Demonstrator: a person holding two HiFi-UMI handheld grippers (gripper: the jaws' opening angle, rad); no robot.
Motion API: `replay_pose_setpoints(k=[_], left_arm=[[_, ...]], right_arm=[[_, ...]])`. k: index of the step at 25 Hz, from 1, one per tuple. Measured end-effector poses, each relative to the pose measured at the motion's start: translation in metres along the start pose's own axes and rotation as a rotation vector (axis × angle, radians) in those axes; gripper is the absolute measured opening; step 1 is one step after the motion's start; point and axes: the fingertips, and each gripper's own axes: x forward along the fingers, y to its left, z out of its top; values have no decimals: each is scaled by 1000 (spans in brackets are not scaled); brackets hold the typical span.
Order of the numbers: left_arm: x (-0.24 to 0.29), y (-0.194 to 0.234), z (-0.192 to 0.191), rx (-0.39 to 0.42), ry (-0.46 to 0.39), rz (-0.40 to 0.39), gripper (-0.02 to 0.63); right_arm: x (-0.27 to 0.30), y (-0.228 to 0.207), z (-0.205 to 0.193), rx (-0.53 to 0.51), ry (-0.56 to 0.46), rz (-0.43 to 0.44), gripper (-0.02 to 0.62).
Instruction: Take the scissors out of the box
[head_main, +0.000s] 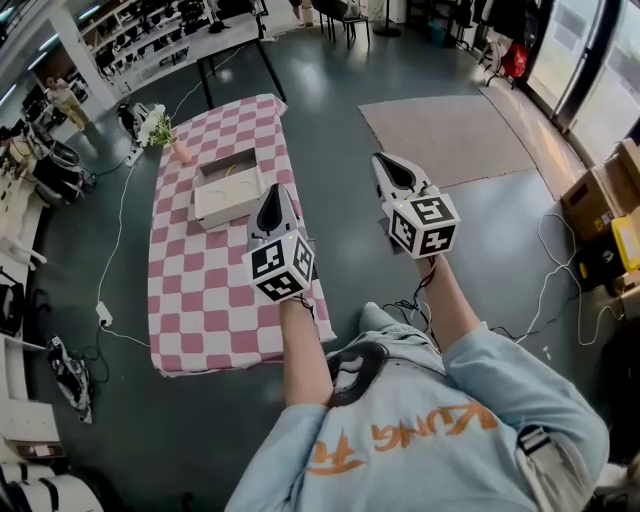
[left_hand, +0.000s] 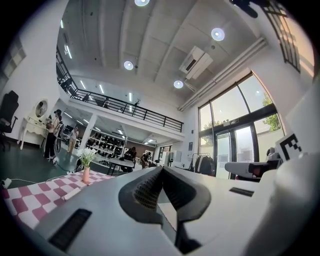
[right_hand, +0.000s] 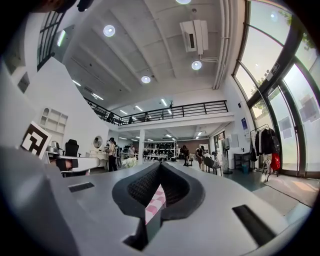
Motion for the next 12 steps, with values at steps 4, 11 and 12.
replay_pose_setpoints(k=[4,11,12], left_arm=[[11,-3,2,-1,-7,-5,20],[38,18,-14,-1,28,50,20],[44,21,-17,-5,32,62,20]], right_arm=[[6,-11,4,-3,-5,-6,-3],[43,-22,-6,33,2,44,-3],[51,-24,-6,36,-2,55,-3]])
